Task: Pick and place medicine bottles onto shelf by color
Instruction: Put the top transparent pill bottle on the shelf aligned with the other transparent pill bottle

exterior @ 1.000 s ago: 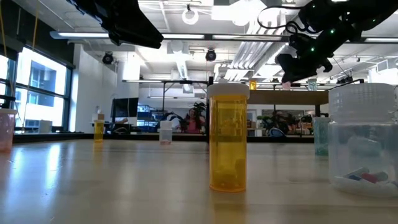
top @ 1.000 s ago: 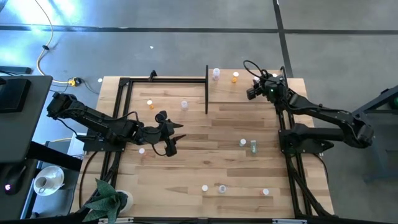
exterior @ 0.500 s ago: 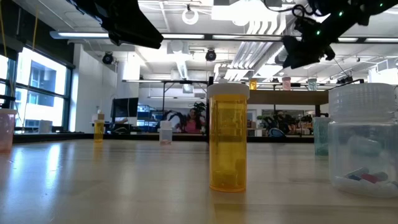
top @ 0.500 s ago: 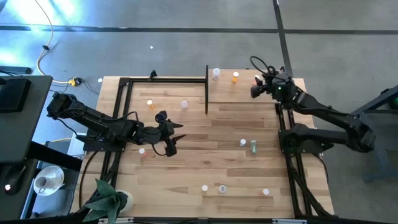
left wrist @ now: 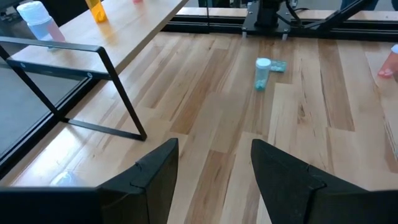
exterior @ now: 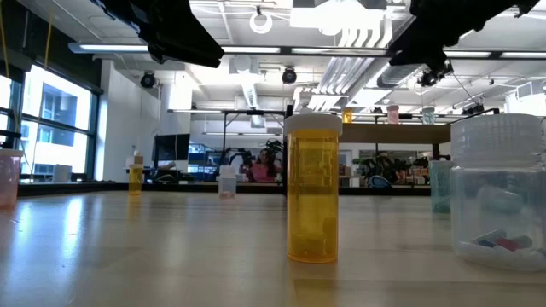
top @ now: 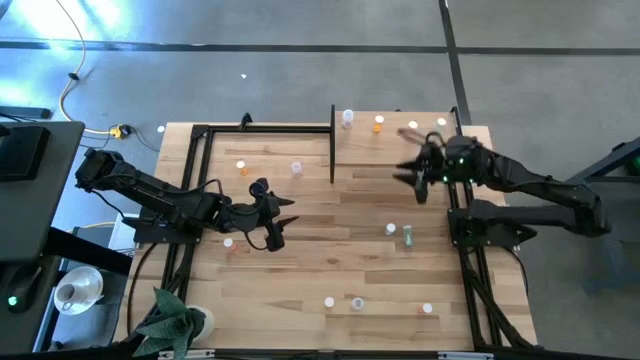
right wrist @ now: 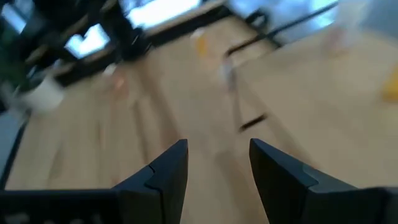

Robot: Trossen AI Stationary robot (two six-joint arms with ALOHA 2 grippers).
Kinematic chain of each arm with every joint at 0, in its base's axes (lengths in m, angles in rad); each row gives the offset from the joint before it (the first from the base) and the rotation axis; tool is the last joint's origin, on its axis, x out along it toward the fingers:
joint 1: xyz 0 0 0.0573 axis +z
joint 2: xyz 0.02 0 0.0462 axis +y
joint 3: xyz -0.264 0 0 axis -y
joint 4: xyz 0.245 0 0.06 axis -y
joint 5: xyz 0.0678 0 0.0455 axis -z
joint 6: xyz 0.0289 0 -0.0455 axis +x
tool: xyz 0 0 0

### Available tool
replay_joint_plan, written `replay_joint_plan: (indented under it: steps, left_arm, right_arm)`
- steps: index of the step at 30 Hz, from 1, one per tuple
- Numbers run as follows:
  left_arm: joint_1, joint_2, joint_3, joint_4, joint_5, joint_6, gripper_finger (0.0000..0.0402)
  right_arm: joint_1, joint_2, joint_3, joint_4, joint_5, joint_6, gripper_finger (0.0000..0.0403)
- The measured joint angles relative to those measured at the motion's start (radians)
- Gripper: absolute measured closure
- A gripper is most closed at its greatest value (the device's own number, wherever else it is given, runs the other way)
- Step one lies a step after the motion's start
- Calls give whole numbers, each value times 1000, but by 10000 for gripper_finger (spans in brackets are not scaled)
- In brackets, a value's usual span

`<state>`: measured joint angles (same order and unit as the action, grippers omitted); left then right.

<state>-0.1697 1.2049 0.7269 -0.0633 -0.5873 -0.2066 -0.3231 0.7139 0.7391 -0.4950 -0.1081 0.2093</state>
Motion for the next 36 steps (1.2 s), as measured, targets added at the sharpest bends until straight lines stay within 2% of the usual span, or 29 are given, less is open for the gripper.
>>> replay_joint_plan:
  steps: [6, 9, 13, 17, 21, 24, 30, 36]
  left_arm:
    - [0, 0, 0, -46, -4, -26, 211]
    - [0, 0, 0, -102, -47, -60, 211]
    - [14, 0, 0, -187, -115, -149, 211]
    - [69, 1, 0, -219, -123, -203, 211]
    - [160, 11, -1, -229, -90, -202, 211]
    - [237, 11, -1, -225, -21, -195, 211]
    - [358, 10, -1, -224, 98, -233, 211]
    - [436, 10, -1, -215, 119, -288, 199]
  right_arm:
    - [219, 16, 0, -17, 134, 37, 240]
    - [320, 42, 0, 8, 215, 45, 240]
    - [442, 96, 0, 64, 338, 48, 240]
    - [534, 168, 0, 154, 463, 39, 240]
    - [581, 231, -1, 271, 557, 62, 240]
    - [604, 265, -1, 339, 613, 78, 240]
    - [636, 307, -1, 364, 721, 79, 240]
    - [640, 314, -2, 366, 740, 90, 240]
